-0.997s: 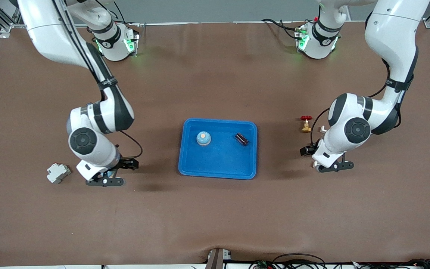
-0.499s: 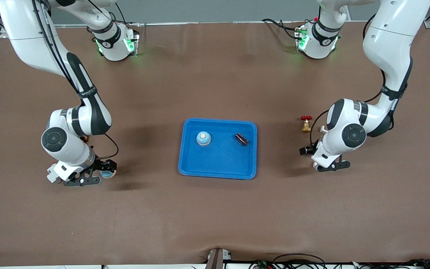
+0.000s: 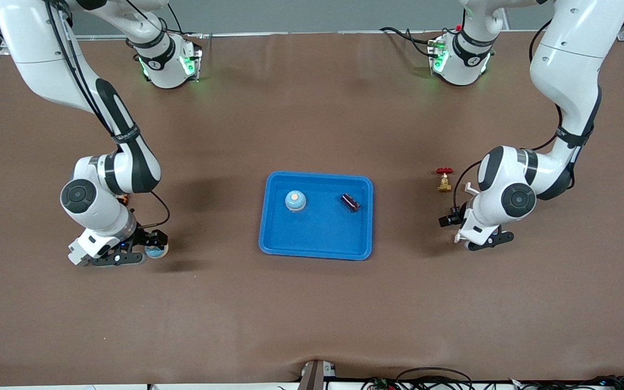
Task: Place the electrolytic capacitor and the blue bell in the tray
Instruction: 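Grasp the second capacitor with the left gripper while the right gripper grasps the bell, then carry the capacitor and bell over the tray with both grippers, then lower both items into the tray and open both grippers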
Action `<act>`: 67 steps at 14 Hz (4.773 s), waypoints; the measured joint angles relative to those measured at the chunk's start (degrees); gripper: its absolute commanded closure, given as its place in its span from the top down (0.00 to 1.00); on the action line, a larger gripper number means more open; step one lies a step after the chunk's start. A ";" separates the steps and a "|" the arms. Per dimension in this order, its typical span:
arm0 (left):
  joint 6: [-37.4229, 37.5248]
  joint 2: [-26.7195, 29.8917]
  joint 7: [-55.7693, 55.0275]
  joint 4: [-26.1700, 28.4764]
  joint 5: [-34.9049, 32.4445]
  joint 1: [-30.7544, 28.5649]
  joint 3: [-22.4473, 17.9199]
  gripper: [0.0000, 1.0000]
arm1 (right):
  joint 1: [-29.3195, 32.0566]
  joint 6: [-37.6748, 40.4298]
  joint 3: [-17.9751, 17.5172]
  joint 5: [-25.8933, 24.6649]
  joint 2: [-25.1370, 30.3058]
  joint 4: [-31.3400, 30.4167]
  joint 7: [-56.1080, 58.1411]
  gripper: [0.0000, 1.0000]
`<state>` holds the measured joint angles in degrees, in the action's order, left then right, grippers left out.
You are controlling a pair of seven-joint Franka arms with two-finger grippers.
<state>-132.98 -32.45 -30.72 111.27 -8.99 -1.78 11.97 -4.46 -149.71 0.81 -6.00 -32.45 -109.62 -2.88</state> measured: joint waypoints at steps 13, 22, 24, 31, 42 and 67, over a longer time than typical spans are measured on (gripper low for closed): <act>0.43 -0.31 -0.56 1.68 0.00 0.12 0.32 0.24 | 5.23 -2.65 -4.88 0.03 -1.44 -2.11 0.00 0.88; 1.50 0.41 -0.79 1.56 0.00 0.09 0.32 0.00 | 5.24 -1.66 -5.75 0.05 -1.28 -1.91 -0.46 0.00; 2.21 0.49 -0.87 0.65 0.00 0.13 0.35 0.00 | 5.20 2.45 -7.79 0.05 -0.60 -0.70 -3.91 0.00; 20.54 1.09 -2.28 -13.79 0.98 1.72 0.90 0.00 | -1.89 15.56 -13.18 0.04 1.97 6.29 -27.14 0.00; 28.18 -0.62 -30.25 -28.97 6.65 11.60 1.43 0.00 | -21.40 19.98 -11.83 -2.39 -5.34 19.60 -61.26 0.00; 0.50 -17.73 -48.92 -33.31 6.66 25.70 1.21 0.00 | -29.43 15.85 -6.18 -11.12 -14.51 26.35 -79.71 0.00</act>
<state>-132.48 -50.18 -79.64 77.96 -2.33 23.93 13.18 -33.90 -133.86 -5.37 -17.12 -46.96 -83.27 -82.60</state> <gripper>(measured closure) 0.648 0.361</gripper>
